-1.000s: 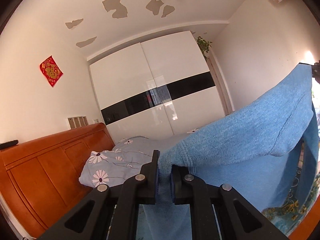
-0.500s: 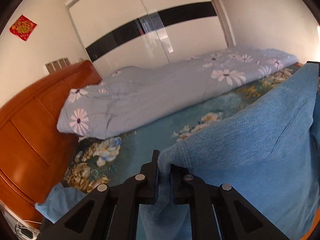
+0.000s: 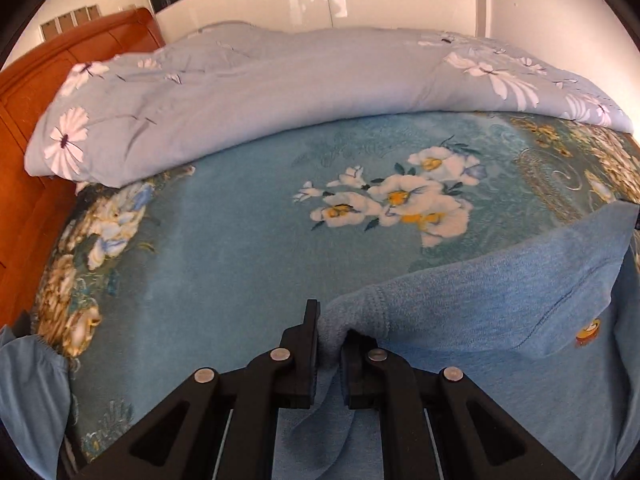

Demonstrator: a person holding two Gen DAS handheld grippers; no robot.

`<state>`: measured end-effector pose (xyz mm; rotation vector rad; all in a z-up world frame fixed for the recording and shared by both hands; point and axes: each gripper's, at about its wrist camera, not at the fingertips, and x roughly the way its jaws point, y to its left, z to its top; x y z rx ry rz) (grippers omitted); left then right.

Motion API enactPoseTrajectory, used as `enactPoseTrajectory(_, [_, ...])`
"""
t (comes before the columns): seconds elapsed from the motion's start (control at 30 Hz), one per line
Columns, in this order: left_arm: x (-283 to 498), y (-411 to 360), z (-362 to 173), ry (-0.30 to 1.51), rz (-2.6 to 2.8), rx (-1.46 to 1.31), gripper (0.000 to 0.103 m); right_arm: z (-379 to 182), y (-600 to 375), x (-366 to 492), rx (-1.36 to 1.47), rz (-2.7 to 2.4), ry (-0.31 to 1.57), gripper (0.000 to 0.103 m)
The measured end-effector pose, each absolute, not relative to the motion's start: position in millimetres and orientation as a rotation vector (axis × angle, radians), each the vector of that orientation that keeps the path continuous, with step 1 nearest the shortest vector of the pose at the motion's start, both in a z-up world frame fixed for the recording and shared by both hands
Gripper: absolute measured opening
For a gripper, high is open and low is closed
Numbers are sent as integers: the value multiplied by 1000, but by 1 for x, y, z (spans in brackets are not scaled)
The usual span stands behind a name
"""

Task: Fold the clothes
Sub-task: 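Lower the sweatshirt flat onto the bed with both grippers and release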

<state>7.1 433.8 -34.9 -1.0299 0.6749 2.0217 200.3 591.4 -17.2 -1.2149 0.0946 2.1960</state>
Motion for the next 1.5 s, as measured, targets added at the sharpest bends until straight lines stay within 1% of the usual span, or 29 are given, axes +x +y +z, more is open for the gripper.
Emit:
enactPoseTrajectory(0.17, [-16,454,-67,688,1972,-1139,9,-54,612,185,-1289,2158,174,4])
enactPoseTrajectory(0.37, [-21,458,-80,679,1926,-1187,12,-76,619,184,-1337,2158,197,4])
enactPoseTrajectory(0.4, [-22,457,-79,679,1917,-1184,16,-75,618,186,-1336,2171,191,5])
enactPoseTrajectory(0.43, [-20,455,-76,701,1920,-1162,25,-73,617,188,-1339,2187,177,5])
enactPoseTrajectory(0.47, [-19,454,-73,722,1923,-1140,32,-71,615,190,-1342,2201,161,5])
enactPoseTrajectory(0.5, [-17,453,-70,744,1925,-1117,42,-69,614,193,-1346,2208,139,8])
enactPoseTrajectory(0.53, [-16,452,-66,765,1927,-1095,45,-67,613,195,-1352,2216,116,12])
enactPoseTrajectory(0.57, [-14,451,-63,786,1929,-1073,46,-65,611,196,-1363,2225,94,14])
enactPoseTrajectory(0.63, [-11,449,-57,832,1932,-1026,49,-62,608,198,-1386,2244,48,22])
enactPoseTrajectory(0.77, [7,462,-58,1013,1904,-882,49,-58,602,192,-1412,2275,-27,27])
enactPoseTrajectory(0.83, [14,467,-62,1102,1885,-811,49,-57,599,186,-1423,2300,-55,32])
enactPoseTrajectory(0.93, [19,471,-68,1172,1828,-759,49,-59,590,178,-1471,2334,-145,37])
enactPoseTrajectory(1.07, [22,469,-74,1248,1742,-714,49,-66,579,170,-1562,2348,-297,38])
enactPoseTrajectory(1.17, [24,467,-77,1270,1702,-682,49,-71,578,167,-1602,2347,-321,38])
enactPoseTrajectory(1.2, [24,466,-77,1259,1699,-677,49,-71,578,167,-1600,2355,-309,35])
enactPoseTrajectory(1.23, [24,466,-76,1238,1699,-685,48,-72,579,167,-1597,2363,-298,25])
enactPoseTrajectory(1.27, [21,466,-75,1196,1703,-704,47,-71,580,167,-1592,2370,-281,18])
enactPoseTrajectory(1.3, [16,467,-73,1136,1707,-736,39,-70,583,167,-1581,2376,-251,8])
enactPoseTrajectory(1.33, [10,468,-72,1072,1709,-783,29,-69,587,166,-1569,2381,-214,7])
enactPoseTrajectory(1.37, [4,470,-72,1007,1715,-838,26,-67,592,165,-1553,2388,-162,7])
enactPoseTrajectory(1.5, [-20,479,-77,808,1751,-1010,25,-63,615,160,-1480,2377,18,6])
